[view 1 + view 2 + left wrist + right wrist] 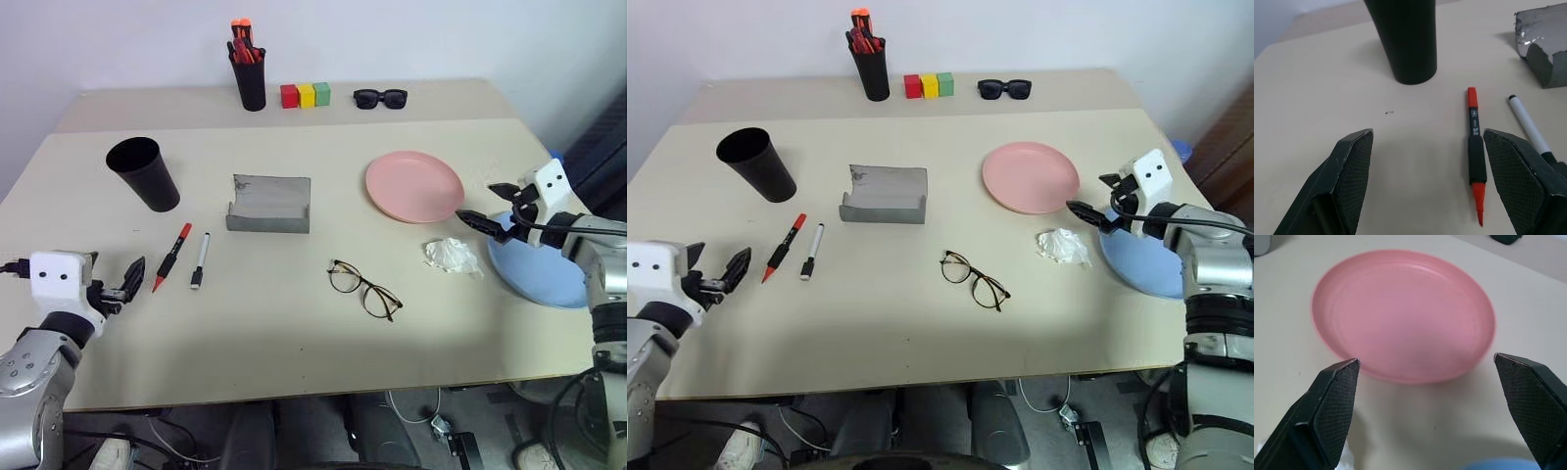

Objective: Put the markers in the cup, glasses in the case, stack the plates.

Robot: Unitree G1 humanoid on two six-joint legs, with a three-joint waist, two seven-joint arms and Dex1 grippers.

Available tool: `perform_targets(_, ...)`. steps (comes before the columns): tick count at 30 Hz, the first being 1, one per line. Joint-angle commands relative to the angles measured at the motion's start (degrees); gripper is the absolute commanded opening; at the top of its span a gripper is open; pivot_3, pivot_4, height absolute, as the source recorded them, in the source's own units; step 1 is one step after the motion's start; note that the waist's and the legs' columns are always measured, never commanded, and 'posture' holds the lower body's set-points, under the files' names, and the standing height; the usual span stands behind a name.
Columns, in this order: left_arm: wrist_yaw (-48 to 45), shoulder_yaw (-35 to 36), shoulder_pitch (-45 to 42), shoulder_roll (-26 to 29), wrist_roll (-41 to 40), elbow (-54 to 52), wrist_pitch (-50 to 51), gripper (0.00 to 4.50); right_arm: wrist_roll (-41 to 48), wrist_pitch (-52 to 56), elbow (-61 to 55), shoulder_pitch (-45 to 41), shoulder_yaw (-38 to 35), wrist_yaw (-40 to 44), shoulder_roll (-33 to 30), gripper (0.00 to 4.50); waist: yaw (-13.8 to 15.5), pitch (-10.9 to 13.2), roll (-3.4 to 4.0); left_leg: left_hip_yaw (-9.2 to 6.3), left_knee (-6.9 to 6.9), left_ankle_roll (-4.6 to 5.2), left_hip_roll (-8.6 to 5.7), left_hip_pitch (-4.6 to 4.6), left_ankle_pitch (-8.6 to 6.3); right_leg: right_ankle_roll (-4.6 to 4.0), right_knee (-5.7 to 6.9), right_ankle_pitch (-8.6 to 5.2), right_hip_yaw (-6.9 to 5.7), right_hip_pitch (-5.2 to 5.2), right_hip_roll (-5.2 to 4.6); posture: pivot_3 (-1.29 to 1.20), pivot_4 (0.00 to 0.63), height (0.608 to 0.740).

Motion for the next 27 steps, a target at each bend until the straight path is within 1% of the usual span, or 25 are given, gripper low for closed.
perform_targets(1,1.12,0.38,-0.21,0.03,0.67,-2.19,0.24,3.66,-0.72,-2.56,1.52,-3.10,0.05,-0.13,0.42,4.50,0.07,0.00,0.00,0.00,-0.02,0.00,0.00,0.00,0.00,0.00,0.00,0.00,0.00,-0.01,0.00,0.00,0.150,0.740)
perform_targets(8,2.00,-0.23,-0.22,-0.27,0.22,-3.86,1.65,3.66,-0.59,-3.08,-0.94,-2.89,0.47,-0.24,2.18,4.50,0.22,0.00,0.00,-0.01,0.01,0.00,0.00,-0.02,0.00,0.01,0.02,0.01,0.00,-0.01,0.01,0.00,0.150,0.740)
perform_targets(13,2.31,-2.97,-3.17,0.49,-0.59,-4.43,5.46,3.66,0.18,-0.33,-10.22,-0.58,2.15,-1.17,5.02,4.50,0.19,0.00,0.01,-0.03,0.02,0.00,0.00,-0.01,0.00,0.03,0.06,0.02,-0.01,0.00,0.01,0.00,0.150,0.740)
perform_targets(15,1.60,-5.72,-4.79,1.56,-0.92,-4.92,8.17,3.66,0.23,1.57,-15.20,0.21,3.03,-2.33,6.71,4.50,0.15,0.00,0.01,-0.05,0.02,0.00,0.00,-0.01,0.00,0.08,0.08,0.04,-0.01,0.00,0.02,0.00,0.150,0.740)
perform_targets(16,1.41,-7.45,-5.69,2.34,-0.57,-4.86,9.95,4.19,0.12,2.36,-17.41,0.56,3.59,-2.94,7.53,4.50,0.16,0.00,0.01,-0.05,0.03,0.00,0.00,-0.01,0.00,0.21,0.08,0.11,-0.01,0.00,0.03,0.00,0.150,0.740)
perform_targets(17,1.51,-9.66,-6.90,3.25,0.13,-4.92,11.88,4.44,0.34,3.54,-20.40,1.27,4.42,-3.34,8.47,4.50,0.17,0.00,0.01,-0.06,0.03,0.00,0.00,-0.01,0.00,0.23,0.09,0.12,-0.01,0.00,0.03,0.00,0.150,0.740)
perform_targets(20,3.53,-14.22,-11.22,4.36,1.50,-5.40,16.78,4.44,0.96,6.60,-28.33,3.46,7.35,-3.22,10.48,4.50,0.22,-0.01,0.01,-0.08,0.02,0.00,0.00,-0.01,0.01,0.24,0.10,0.13,-0.01,0.00,0.04,0.00,0.150,0.740)
perform_targets(22,7.49,-15.41,-17.18,2.27,0.69,-4.50,24.60,4.44,0.40,7.61,-34.19,5.19,11.67,-2.47,12.22,4.50,0.35,-0.01,0.00,-0.11,0.03,0.00,0.00,-0.03,0.01,0.25,0.10,0.14,-0.03,0.00,0.05,0.00,0.150,0.740)
perform_targets(24,9.81,-15.17,-21.82,0.50,-0.36,-3.26,32.63,4.44,-0.18,9.08,-39.71,6.65,15.68,-2.73,13.95,4.50,0.28,-0.02,-0.01,-0.18,0.08,0.00,0.00,-0.07,0.01,0.42,0.12,0.23,-0.07,0.00,0.08,0.00,0.150,0.740)
perform_targets(27,10.01,-13.55,-28.29,-2.51,-3.60,-1.80,43.16,4.44,0.37,11.78,-46.03,7.32,19.28,-3.65,16.02,4.50,0.20,-0.02,-0.01,-0.19,0.07,-0.01,0.00,-0.07,0.01,0.48,0.13,0.26,-0.06,0.00,0.08,0.00,0.150,0.740)
